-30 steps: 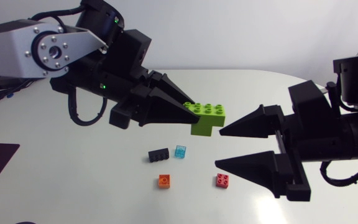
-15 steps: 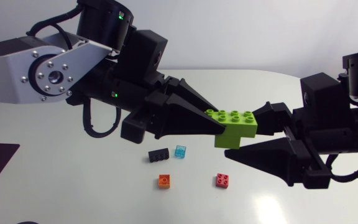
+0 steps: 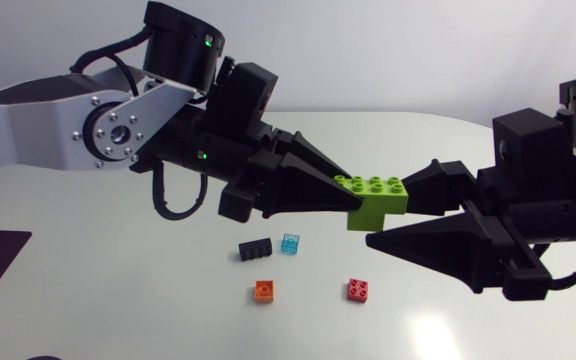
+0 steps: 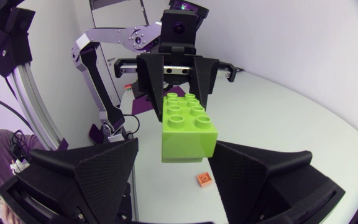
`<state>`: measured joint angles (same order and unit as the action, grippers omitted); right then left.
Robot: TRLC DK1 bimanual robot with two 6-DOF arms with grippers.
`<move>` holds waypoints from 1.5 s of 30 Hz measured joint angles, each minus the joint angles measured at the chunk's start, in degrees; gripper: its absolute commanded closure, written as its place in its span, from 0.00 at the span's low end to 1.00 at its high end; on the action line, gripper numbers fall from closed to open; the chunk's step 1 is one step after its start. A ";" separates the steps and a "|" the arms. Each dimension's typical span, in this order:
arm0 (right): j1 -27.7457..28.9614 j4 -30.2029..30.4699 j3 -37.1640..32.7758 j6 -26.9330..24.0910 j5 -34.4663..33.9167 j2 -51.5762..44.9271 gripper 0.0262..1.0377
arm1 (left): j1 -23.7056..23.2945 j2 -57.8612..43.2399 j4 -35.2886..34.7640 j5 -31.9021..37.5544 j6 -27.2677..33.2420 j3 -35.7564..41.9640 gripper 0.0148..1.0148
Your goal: Disassemble duplo
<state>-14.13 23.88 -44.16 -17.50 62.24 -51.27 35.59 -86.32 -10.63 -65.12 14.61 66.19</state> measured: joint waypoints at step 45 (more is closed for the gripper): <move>2.93 5.11 1.25 -7.06 -8.98 0.52 0.84 | -10.25 6.64 -20.26 21.46 14.97 -2.75 0.78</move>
<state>-11.20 28.99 -42.92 -24.56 53.25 -50.74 25.34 -79.68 -30.89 -43.66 29.58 63.44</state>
